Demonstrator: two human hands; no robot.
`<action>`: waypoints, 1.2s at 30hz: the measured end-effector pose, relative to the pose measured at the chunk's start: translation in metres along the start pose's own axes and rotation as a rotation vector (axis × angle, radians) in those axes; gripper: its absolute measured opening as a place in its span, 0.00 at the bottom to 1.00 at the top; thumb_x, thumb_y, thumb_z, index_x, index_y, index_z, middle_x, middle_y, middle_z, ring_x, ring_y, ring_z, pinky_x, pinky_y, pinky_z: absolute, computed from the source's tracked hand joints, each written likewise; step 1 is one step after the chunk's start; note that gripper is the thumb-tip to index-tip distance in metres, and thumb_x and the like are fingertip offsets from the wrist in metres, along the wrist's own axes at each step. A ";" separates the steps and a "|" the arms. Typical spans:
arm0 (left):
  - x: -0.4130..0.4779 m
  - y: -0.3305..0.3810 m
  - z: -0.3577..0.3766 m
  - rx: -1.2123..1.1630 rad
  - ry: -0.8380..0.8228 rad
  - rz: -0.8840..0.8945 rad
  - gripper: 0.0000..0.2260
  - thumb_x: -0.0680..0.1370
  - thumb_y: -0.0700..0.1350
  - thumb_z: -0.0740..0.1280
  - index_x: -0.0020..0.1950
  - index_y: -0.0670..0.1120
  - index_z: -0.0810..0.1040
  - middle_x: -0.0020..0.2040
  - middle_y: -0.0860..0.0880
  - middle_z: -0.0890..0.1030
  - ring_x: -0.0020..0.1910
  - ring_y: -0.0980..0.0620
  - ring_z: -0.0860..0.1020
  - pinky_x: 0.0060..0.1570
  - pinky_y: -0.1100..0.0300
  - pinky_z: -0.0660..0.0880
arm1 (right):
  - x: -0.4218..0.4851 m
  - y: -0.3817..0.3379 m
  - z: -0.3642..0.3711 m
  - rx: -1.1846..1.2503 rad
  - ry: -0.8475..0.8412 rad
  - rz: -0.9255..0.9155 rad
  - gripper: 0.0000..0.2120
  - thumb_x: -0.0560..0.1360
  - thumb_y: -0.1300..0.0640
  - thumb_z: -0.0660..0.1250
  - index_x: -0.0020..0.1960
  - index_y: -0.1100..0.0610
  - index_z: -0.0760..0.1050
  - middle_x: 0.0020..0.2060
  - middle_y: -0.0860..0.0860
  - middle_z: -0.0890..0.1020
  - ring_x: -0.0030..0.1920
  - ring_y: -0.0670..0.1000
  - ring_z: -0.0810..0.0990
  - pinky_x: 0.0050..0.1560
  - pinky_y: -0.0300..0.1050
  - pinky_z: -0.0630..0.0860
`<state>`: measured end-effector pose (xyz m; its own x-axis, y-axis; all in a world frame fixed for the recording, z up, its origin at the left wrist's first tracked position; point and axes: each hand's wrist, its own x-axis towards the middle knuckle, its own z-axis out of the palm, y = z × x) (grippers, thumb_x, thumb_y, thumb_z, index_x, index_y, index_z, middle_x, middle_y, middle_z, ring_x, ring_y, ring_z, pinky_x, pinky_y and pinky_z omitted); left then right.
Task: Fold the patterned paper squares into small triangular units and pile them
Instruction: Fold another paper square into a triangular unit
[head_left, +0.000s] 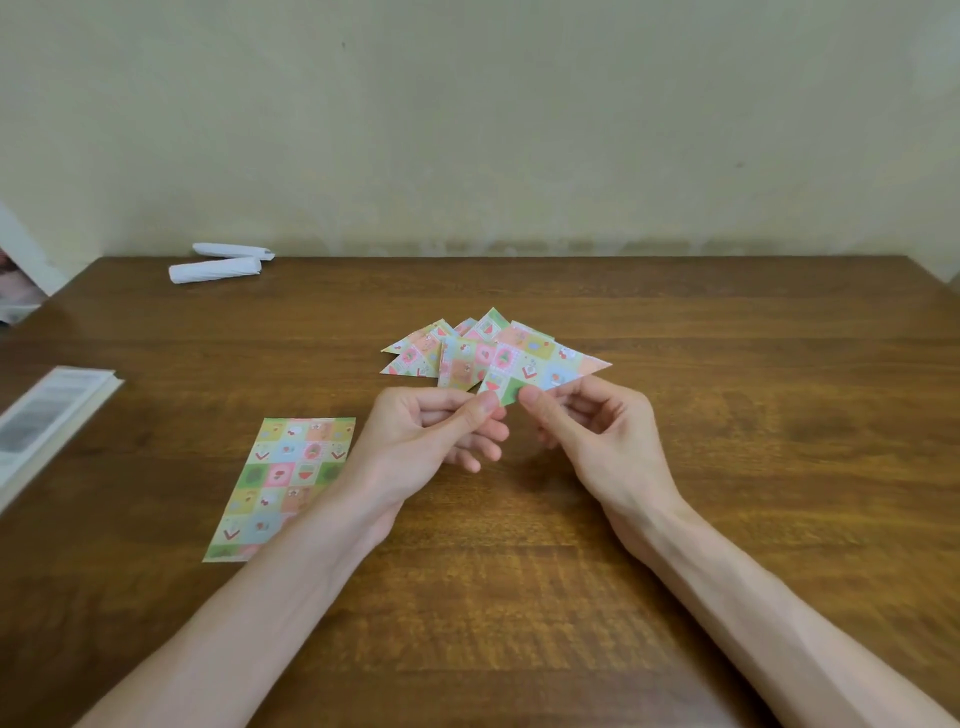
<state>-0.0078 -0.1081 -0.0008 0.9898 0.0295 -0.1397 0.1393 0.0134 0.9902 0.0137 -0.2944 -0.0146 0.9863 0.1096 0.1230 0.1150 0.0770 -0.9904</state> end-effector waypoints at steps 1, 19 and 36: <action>0.000 0.000 0.000 0.003 0.005 0.005 0.09 0.78 0.46 0.73 0.50 0.40 0.87 0.42 0.41 0.87 0.37 0.51 0.84 0.35 0.64 0.79 | 0.000 0.000 0.001 -0.004 -0.006 0.005 0.08 0.76 0.57 0.76 0.47 0.62 0.84 0.35 0.51 0.83 0.35 0.46 0.78 0.41 0.38 0.76; 0.011 -0.005 -0.020 0.295 0.115 0.100 0.08 0.82 0.45 0.70 0.48 0.44 0.87 0.40 0.48 0.87 0.37 0.52 0.83 0.29 0.63 0.74 | 0.013 0.002 -0.010 -0.129 0.019 0.008 0.05 0.78 0.59 0.74 0.54 0.55 0.85 0.38 0.49 0.85 0.36 0.42 0.79 0.42 0.35 0.75; 0.045 -0.001 -0.072 0.331 0.274 0.188 0.06 0.85 0.45 0.66 0.58 0.50 0.82 0.44 0.52 0.87 0.35 0.58 0.78 0.40 0.62 0.71 | 0.056 0.030 0.013 -1.262 -0.143 -0.605 0.15 0.83 0.44 0.59 0.65 0.46 0.77 0.58 0.47 0.76 0.61 0.53 0.71 0.67 0.57 0.65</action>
<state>0.0343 -0.0352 -0.0083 0.9602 0.2647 0.0891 0.0051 -0.3358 0.9419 0.0705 -0.2726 -0.0369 0.7350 0.4841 0.4747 0.6137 -0.7726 -0.1624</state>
